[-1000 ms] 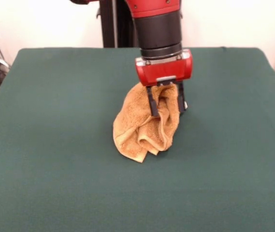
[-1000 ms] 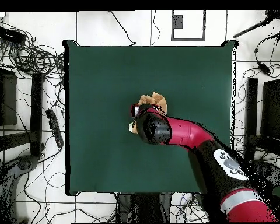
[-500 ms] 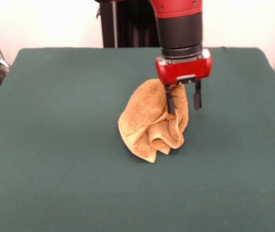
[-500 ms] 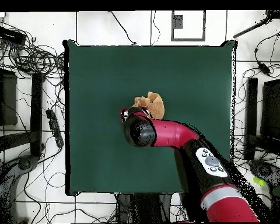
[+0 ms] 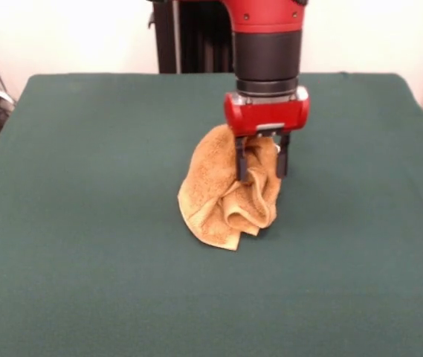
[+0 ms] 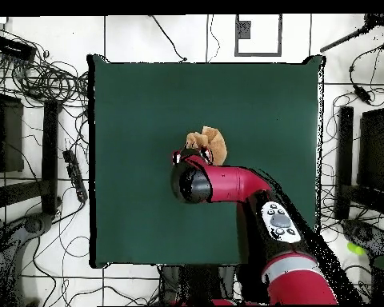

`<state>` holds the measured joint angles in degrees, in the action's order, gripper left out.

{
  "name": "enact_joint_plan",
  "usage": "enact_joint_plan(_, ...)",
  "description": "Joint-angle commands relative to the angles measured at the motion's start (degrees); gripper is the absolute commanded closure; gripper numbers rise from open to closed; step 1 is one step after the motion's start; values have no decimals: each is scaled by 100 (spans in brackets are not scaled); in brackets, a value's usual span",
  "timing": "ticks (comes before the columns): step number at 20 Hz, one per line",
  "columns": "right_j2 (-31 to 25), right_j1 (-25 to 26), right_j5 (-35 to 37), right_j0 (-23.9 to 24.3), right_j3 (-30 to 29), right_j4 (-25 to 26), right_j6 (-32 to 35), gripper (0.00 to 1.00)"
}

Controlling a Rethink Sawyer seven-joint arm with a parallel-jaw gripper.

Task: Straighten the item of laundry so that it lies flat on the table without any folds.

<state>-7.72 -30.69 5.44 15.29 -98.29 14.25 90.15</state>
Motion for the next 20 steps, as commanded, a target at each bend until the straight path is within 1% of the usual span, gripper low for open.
enact_joint_plan(1, 726, 309, -518, -525, 670, 457, 497, 0)
enact_joint_plan(4, 1027, 378, -661, -728, 877, 550, 491, 0)
enact_joint_plan(7, 1001, 391, -728, -687, 869, 533, 576, 0)
enact_joint_plan(8, 894, 376, -704, -606, 809, 492, 626, 0)
enact_joint_plan(10, 391, 277, -451, -226, 520, 375, 684, 0)
enact_joint_plan(11, 218, 250, -338, -110, 435, 334, 678, 0)
enact_joint_plan(15, -288, 102, -4, 232, 120, 161, 714, 0)
enact_joint_plan(16, -442, 45, 37, 352, -8, 148, 718, 0)
enact_joint_plan(18, -661, 15, 72, 490, -84, 186, 655, 0)
enact_joint_plan(20, -766, 0, 47, 559, -158, 184, 692, 0)
